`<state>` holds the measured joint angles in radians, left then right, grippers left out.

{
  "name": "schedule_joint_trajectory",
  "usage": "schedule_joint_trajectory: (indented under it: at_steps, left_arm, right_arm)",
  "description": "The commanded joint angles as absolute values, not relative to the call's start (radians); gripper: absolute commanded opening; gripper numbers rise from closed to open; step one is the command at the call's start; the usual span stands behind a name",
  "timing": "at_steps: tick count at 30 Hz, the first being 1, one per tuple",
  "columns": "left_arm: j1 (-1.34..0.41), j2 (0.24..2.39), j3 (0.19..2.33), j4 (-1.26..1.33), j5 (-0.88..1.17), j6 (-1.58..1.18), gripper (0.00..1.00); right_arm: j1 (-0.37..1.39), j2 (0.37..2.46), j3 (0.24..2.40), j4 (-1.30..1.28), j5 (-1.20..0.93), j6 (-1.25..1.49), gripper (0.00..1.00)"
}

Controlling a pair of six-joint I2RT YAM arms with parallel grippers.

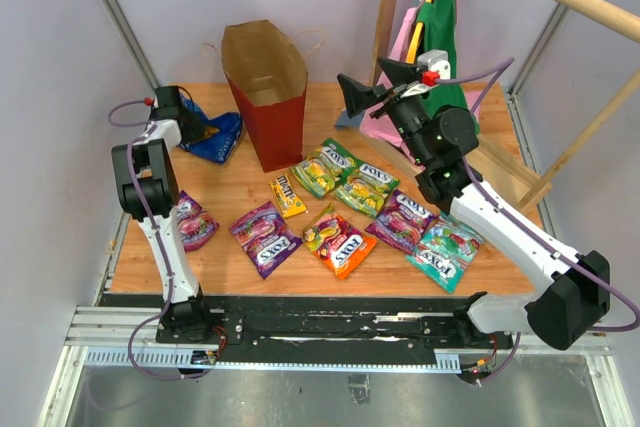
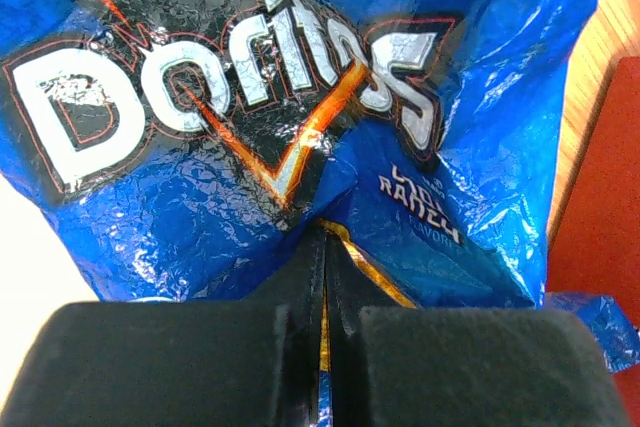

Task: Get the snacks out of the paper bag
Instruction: Place the snack at the center of the board, then adjust the snack at the center of the board.

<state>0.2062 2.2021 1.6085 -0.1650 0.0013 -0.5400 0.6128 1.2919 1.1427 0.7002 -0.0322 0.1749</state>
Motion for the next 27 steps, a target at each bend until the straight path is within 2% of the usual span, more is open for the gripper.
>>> schedule_joint_trajectory:
  at_steps: [1, 5, 10, 12, 21, 27]
  left_arm:
    - [0.224, 2.228, 1.634, -0.207, -0.016, -0.567, 0.0]
    - [0.229, 2.173, 1.626, -0.224, -0.055, -0.562, 0.01]
    - [0.23, 1.993, 1.492, -0.078, -0.014, -0.548, 0.01]
    - [0.23, 1.981, 1.512, -0.08, -0.009, -0.54, 0.0]
    - [0.237, 2.377, 1.982, -0.312, 0.136, -0.544, 0.0]
    - [0.238, 2.489, 2.065, -0.304, 0.157, -0.586, 0.01]
  right_arm:
    - [0.597, 1.279, 1.148, 0.714, -0.025, 0.159, 0.98]
    - [0.597, 1.284, 1.159, 0.703, -0.038, 0.169, 0.98]
    - [0.598, 1.293, 1.168, 0.7, -0.053, 0.188, 0.98]
    - [0.598, 1.3, 1.17, 0.7, -0.057, 0.192, 0.98]
    - [0.597, 1.284, 1.163, 0.695, -0.054, 0.189, 0.98]
    - [0.597, 1.266, 1.155, 0.684, -0.037, 0.165, 0.98]
